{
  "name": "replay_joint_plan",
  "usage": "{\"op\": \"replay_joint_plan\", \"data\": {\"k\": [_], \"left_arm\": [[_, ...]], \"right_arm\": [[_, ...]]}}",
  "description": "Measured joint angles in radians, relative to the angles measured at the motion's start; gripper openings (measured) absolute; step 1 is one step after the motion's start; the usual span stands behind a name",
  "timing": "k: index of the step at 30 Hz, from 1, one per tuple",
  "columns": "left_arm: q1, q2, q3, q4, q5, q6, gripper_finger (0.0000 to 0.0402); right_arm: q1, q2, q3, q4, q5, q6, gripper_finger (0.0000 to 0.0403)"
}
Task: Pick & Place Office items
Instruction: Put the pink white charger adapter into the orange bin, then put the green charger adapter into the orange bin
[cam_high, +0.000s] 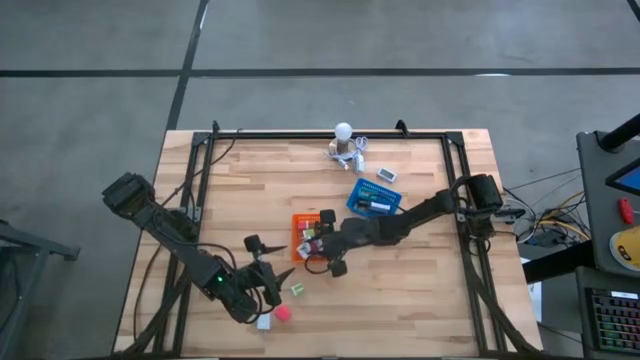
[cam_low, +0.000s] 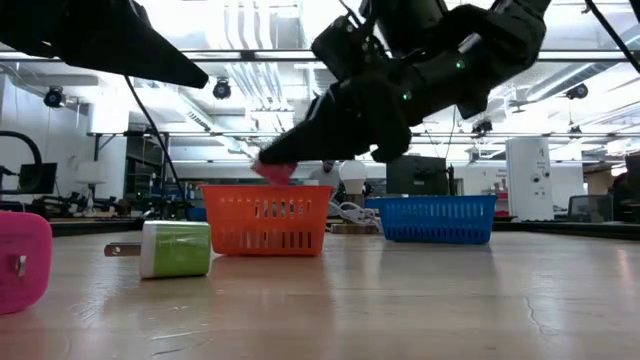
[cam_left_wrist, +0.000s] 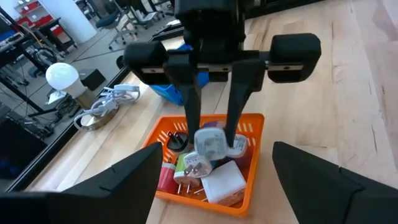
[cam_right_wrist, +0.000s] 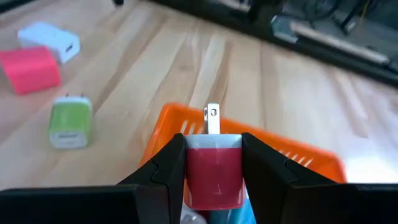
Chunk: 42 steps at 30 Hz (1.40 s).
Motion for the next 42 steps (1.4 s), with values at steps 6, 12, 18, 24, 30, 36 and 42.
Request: {"op": "replay_joint_plan", "data": {"k": [6,12,18,24,30,36,42], "left_arm": [[0.0,0.0,0.0,-0.001,-0.002,0.025,0.0307],[0.0,-0.012,0.0,-0.017,-0.023,0.036,0.0307],[0.0,-0.037,0.0,-0.019,-0.024,0.038,0.0307],[-0.002,-0.045,0.0,-0.022,-0.024,0.041,0.0307],[-0.002,-0.045,0.0,-0.023,-0.024,0.04,0.0307],[-0.003,-0.045,-0.012,-0.022,-0.024,0.027,0.0307],[-0.002,-0.045,-0.028,-0.015,0.031,-0.022,0.0307]], "right_arm": [[-0.024,0.0,0.041,-0.176,-0.004,0.017,0.0118],[-0.047,0.0,0.043,-0.206,-0.011,0.013,0.0118],[-0.06,0.0,0.047,-0.21,-0.038,0.025,0.0118],[-0.06,0.0,0.057,-0.202,-0.037,0.028,0.0167],[-0.059,0.0,0.074,-0.199,-0.037,0.024,0.0232],[-0.059,0.0,0.083,-0.192,-0.037,0.024,0.0236],[-0.049,-0.024,0.058,-0.03,-0.115,0.008,0.0225]]}}
